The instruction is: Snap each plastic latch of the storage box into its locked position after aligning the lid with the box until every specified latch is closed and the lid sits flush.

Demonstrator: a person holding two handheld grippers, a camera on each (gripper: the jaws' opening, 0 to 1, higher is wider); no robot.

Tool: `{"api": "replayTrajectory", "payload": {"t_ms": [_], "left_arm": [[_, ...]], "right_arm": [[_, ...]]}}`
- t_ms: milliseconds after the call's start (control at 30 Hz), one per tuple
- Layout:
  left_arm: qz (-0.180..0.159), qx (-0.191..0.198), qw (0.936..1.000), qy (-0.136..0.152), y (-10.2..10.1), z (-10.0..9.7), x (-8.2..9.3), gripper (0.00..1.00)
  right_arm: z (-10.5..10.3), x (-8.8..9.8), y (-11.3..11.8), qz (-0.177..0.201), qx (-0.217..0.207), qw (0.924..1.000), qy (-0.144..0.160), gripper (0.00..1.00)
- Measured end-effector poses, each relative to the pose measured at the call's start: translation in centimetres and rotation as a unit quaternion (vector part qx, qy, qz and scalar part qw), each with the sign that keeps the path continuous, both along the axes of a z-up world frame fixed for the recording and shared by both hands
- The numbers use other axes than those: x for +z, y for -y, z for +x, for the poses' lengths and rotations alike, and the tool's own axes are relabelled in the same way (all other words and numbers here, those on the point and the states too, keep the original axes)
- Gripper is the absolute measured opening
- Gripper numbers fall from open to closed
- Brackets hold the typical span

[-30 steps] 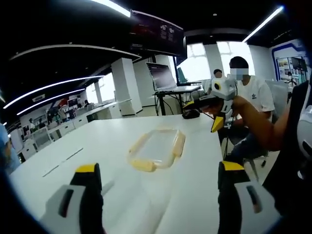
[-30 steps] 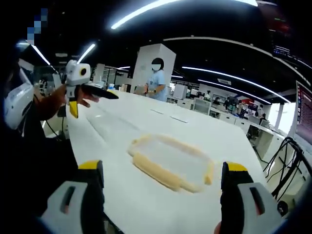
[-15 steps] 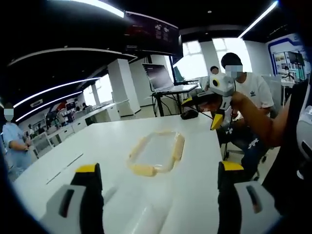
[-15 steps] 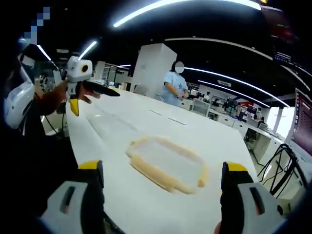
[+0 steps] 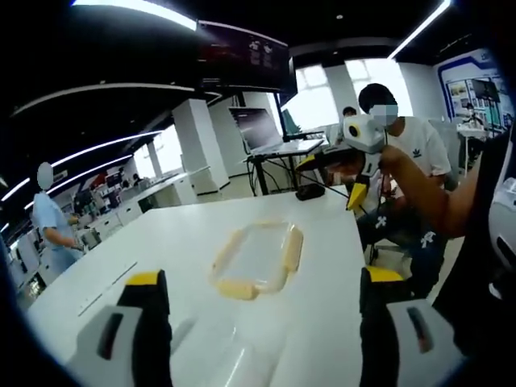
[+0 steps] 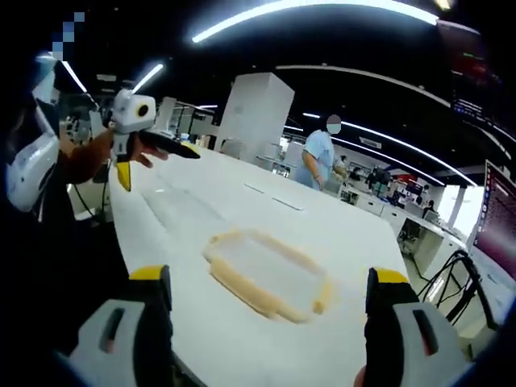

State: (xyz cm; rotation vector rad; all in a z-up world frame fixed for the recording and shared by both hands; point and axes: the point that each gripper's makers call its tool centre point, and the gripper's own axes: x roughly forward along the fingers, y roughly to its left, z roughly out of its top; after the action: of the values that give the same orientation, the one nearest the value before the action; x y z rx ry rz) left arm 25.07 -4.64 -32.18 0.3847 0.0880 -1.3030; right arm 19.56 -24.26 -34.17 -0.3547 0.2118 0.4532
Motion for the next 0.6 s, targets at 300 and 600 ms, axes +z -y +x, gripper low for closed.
{"api": "replayTrajectory", "payload": {"t_ms": [300,600], "left_arm": [[-0.005,-0.020,0.9997,-0.011,0.7,-1.1,0.5,0.97],[0.012,-0.024,0.9996,-0.006,1.2,-0.7,0.1,0.96]], "right_arm": [[0.1,0.1,-0.2,-0.009,0.007,0.9999,-0.003,1.00],[0.4,0.5,-0.7,-0.023,0.015,0.9996,-0.006,1.00]]}}
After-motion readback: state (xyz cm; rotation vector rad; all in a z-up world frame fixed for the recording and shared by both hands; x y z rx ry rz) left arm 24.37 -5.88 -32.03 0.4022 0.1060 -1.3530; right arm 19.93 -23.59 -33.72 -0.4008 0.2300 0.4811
